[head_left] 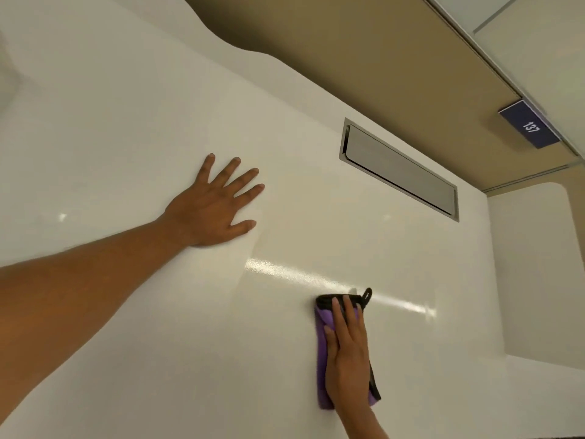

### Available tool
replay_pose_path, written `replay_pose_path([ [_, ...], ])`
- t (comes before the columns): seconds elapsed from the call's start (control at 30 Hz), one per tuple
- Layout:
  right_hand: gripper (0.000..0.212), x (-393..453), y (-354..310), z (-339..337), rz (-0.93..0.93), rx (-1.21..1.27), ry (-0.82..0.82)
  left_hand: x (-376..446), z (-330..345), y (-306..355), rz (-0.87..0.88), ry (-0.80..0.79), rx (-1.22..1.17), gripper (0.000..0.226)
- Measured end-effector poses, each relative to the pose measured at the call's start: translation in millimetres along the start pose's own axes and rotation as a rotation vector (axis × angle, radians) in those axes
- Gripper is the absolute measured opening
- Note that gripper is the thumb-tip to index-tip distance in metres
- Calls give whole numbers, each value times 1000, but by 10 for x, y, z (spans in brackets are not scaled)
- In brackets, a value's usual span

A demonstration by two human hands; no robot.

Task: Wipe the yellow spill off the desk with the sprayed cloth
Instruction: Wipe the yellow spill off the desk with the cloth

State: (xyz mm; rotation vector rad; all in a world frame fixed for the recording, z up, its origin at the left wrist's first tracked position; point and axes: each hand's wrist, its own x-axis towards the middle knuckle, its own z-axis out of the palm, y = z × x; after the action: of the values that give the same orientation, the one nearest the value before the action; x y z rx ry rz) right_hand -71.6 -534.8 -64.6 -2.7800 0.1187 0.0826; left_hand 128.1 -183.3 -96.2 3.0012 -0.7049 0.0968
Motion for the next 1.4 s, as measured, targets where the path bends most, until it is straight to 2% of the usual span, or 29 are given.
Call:
replay_pose_path([
  [0.13, 47, 740, 454, -336, 225, -17, 105, -6, 54, 1, 0, 26, 1, 80],
  [0.2, 46, 1272, 503, -424, 275, -29, 130, -3, 69, 12, 0, 33, 6, 79],
  [0.3, 47, 1930, 308, -384, 242, -36, 150, 3, 67, 5, 3, 34, 7, 80],
  [0.4, 47, 2231, -160, -166, 127, -10, 137, -2, 67, 6, -2, 34, 1, 81],
  [0.5, 48, 2091, -663, 71, -3, -8, 104, -6, 55, 14, -1, 40, -3, 80],
  [0.63, 48, 1357, -996, 331, -170, -61, 66, -1, 37, 5, -6, 40, -11, 80],
  [0.73, 50, 525, -963, 482, -241, -75, 30, -12, 29, 8, -5, 42, -20, 80],
  [0.87, 53, -212, -456, 299, -250, -65, -26, -9, 9, 8, -1, 29, -17, 81],
  [1.0, 48, 308, -27, -64, -8, -26, 3, -27, 22, 15, -8, 12, -26, 82],
  [1.13, 48, 1304, -176, -114, 177, -1, 108, -22, -4, 23, -10, -6, -52, 81],
  [1.2, 48, 1538, -418, -26, 160, -5, 132, -17, -7, 28, -9, -15, -51, 82],
  [1.27, 46, 1461, -690, 100, 38, -37, 137, -18, -9, 23, -7, -22, -43, 84],
  [1.33, 45, 1155, -882, 242, -82, -86, 110, -19, -18, 18, -8, -33, -46, 85],
  [1.4, 47, 701, -987, 379, -126, -95, 59, -8, -31, 13, -9, -42, -47, 86],
])
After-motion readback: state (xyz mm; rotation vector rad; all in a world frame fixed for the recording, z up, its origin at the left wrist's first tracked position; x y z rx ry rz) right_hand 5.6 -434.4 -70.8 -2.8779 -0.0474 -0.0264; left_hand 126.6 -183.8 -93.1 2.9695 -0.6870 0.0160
